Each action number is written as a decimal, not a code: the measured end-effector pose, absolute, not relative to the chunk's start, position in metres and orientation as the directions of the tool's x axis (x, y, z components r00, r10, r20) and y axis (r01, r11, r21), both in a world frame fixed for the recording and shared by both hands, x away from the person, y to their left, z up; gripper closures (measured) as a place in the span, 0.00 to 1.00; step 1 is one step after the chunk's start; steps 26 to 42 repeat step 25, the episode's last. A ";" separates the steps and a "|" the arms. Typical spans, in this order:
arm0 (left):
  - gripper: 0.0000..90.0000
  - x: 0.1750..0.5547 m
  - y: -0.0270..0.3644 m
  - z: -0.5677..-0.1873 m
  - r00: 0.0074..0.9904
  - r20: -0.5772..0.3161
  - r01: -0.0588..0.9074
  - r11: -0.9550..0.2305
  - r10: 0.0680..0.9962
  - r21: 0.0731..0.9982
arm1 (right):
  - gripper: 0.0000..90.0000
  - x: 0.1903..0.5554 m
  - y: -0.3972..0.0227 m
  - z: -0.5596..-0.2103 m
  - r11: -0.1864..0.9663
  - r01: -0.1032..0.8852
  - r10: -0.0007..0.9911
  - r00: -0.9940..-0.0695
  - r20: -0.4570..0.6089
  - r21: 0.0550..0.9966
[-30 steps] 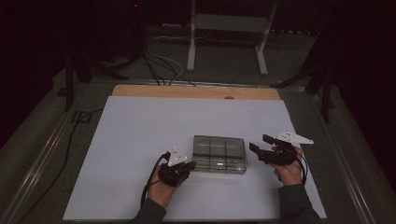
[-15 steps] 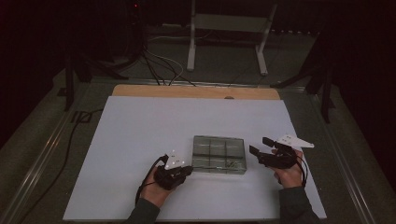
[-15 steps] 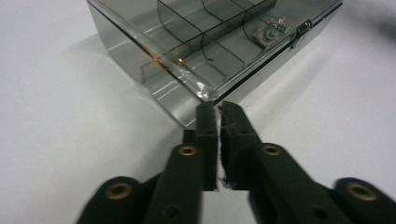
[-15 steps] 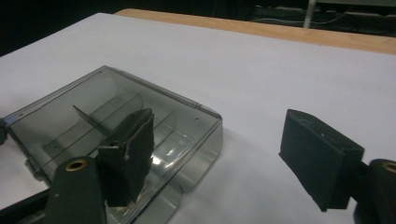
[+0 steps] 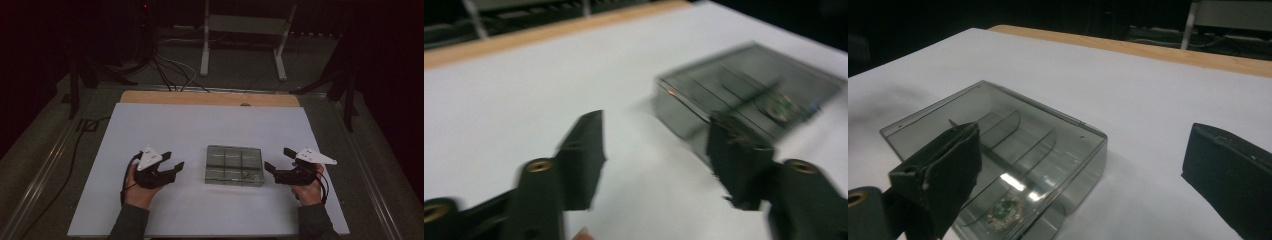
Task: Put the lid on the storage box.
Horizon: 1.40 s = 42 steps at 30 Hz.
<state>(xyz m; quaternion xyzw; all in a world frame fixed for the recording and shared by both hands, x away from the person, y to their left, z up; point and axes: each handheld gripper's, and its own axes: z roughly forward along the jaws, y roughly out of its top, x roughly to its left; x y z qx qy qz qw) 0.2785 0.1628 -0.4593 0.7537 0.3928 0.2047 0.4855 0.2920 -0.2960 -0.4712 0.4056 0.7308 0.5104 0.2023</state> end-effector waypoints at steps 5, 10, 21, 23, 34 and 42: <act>0.21 0.278 0.185 -0.455 0.569 -0.047 0.357 -0.195 0.821 0.913 | 0.00 0.288 -0.293 -0.470 0.150 0.366 0.795 -0.597 0.108 0.918; 0.09 0.277 0.202 -0.455 0.542 -0.043 0.343 -0.174 0.839 0.923 | 0.00 0.284 -0.293 -0.469 0.145 0.346 0.804 -0.588 0.094 0.927; 0.01 0.277 0.224 -0.467 0.466 -0.059 0.369 -0.134 0.883 0.920 | 0.00 0.285 -0.292 -0.472 0.140 0.349 0.822 -0.562 0.087 0.926; 0.01 0.277 0.225 -0.468 0.457 -0.052 0.372 -0.138 0.888 0.918 | 0.00 0.286 -0.291 -0.473 0.147 0.359 0.828 -0.554 0.084 0.922; 0.01 0.278 0.226 -0.470 0.455 -0.057 0.379 -0.136 0.889 0.915 | 0.00 0.287 -0.291 -0.473 0.143 0.365 0.828 -0.553 0.091 0.920; 0.01 0.278 0.226 -0.470 0.455 -0.057 0.379 -0.136 0.889 0.915 | 0.00 0.287 -0.291 -0.473 0.143 0.365 0.828 -0.553 0.091 0.920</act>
